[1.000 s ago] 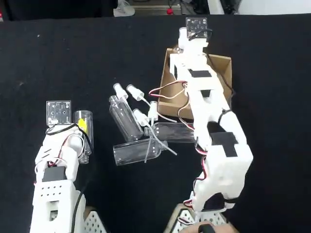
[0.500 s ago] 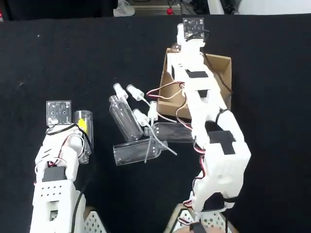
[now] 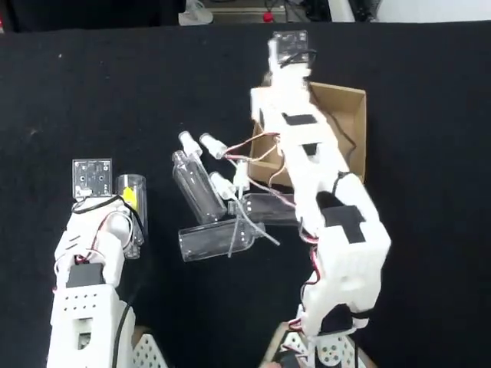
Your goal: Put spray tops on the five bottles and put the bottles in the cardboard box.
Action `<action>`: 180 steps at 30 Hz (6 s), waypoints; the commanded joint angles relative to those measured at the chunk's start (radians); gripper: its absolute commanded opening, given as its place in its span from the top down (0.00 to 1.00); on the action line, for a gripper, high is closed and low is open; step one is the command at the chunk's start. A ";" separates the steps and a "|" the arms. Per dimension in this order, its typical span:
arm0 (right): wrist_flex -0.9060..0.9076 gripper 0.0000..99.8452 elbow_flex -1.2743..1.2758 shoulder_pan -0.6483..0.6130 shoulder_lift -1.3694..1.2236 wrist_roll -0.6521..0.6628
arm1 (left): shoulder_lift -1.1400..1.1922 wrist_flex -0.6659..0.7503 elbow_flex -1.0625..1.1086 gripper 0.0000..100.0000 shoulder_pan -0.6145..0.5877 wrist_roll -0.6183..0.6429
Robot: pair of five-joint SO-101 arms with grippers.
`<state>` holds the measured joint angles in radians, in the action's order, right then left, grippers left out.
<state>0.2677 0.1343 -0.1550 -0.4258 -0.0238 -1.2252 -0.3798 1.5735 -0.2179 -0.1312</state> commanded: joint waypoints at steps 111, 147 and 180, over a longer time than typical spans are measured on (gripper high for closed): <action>0.933 0.83 -0.771 0.483 -0.196 0.282 | -0.009 0.078 0.022 0.85 0.001 -0.009; 1.499 0.99 -1.020 0.285 -0.163 0.072 | -0.009 0.078 0.022 0.85 0.001 -0.009; 0.485 0.99 0.028 0.164 0.254 -0.110 | -0.009 0.078 0.022 0.85 0.002 -0.009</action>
<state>0.8186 0.1649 0.0384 -0.1695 -0.0775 -1.2252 -0.3184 1.6042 -0.2179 -0.1312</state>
